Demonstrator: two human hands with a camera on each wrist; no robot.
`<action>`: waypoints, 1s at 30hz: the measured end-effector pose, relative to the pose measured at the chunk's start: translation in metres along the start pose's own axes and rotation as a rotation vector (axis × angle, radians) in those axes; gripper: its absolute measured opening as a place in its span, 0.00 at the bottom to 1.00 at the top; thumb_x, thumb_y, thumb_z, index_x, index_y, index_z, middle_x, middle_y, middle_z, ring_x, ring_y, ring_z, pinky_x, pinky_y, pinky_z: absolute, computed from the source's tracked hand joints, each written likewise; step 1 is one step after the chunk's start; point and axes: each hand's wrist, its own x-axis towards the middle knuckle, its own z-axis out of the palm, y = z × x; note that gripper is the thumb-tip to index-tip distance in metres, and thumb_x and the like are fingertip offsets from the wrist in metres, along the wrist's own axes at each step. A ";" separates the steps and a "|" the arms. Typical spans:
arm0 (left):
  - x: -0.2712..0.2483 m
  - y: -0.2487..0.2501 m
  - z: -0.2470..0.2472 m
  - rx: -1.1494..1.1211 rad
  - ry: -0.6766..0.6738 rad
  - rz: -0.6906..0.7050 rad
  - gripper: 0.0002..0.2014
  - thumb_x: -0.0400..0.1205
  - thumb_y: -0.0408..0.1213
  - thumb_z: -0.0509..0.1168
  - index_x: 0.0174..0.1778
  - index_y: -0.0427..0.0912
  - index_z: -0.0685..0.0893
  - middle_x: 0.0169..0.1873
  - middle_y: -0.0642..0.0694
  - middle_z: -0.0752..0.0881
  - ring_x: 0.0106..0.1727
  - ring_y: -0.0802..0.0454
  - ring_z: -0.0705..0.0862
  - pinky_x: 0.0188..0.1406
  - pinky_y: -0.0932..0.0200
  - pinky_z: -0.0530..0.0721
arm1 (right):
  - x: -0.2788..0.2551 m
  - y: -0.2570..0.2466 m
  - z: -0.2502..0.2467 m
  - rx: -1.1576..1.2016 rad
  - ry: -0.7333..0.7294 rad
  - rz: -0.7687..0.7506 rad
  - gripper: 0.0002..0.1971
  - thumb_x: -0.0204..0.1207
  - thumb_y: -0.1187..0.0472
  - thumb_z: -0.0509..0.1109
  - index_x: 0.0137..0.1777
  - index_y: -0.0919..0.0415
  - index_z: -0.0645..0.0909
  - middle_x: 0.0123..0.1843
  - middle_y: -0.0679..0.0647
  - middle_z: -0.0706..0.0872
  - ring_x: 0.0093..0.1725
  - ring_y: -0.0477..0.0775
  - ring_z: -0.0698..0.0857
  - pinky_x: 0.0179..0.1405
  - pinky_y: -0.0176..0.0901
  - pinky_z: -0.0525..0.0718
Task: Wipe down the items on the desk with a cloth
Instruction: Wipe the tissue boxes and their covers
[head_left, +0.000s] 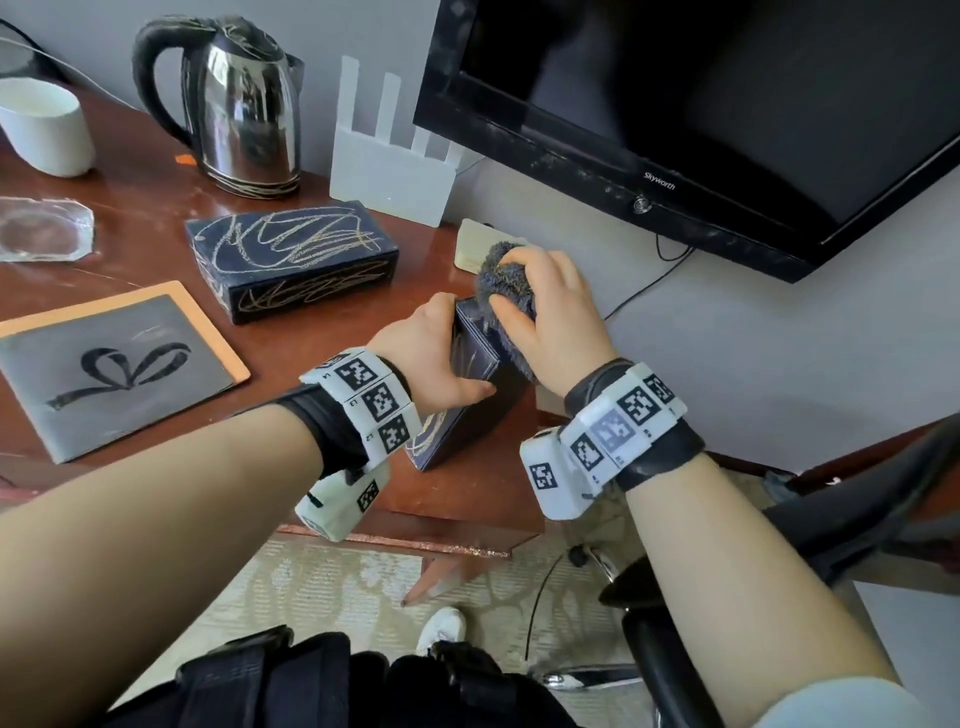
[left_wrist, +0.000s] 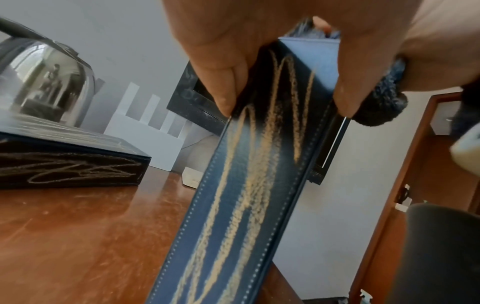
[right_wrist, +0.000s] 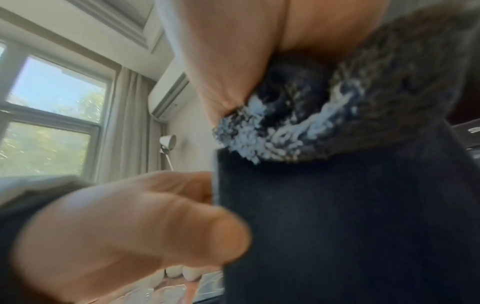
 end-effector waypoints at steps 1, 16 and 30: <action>0.000 0.000 -0.001 0.008 -0.001 0.000 0.43 0.67 0.56 0.74 0.72 0.43 0.61 0.62 0.44 0.78 0.58 0.44 0.81 0.51 0.58 0.76 | 0.009 0.004 -0.003 -0.048 -0.031 0.046 0.19 0.80 0.60 0.65 0.70 0.59 0.72 0.66 0.61 0.73 0.68 0.63 0.71 0.66 0.46 0.66; -0.004 0.004 -0.001 0.057 -0.002 -0.067 0.42 0.68 0.55 0.74 0.72 0.40 0.64 0.62 0.46 0.78 0.61 0.47 0.80 0.56 0.58 0.77 | 0.035 0.008 -0.012 -0.012 -0.244 -0.117 0.19 0.80 0.60 0.64 0.70 0.60 0.70 0.67 0.62 0.73 0.68 0.61 0.71 0.68 0.46 0.66; -0.014 0.013 0.012 0.035 0.030 -0.282 0.44 0.70 0.56 0.73 0.75 0.38 0.61 0.64 0.41 0.80 0.62 0.44 0.81 0.62 0.47 0.80 | 0.039 0.069 -0.033 -0.053 -0.220 -0.044 0.19 0.80 0.61 0.62 0.71 0.57 0.70 0.68 0.63 0.72 0.68 0.66 0.71 0.69 0.51 0.67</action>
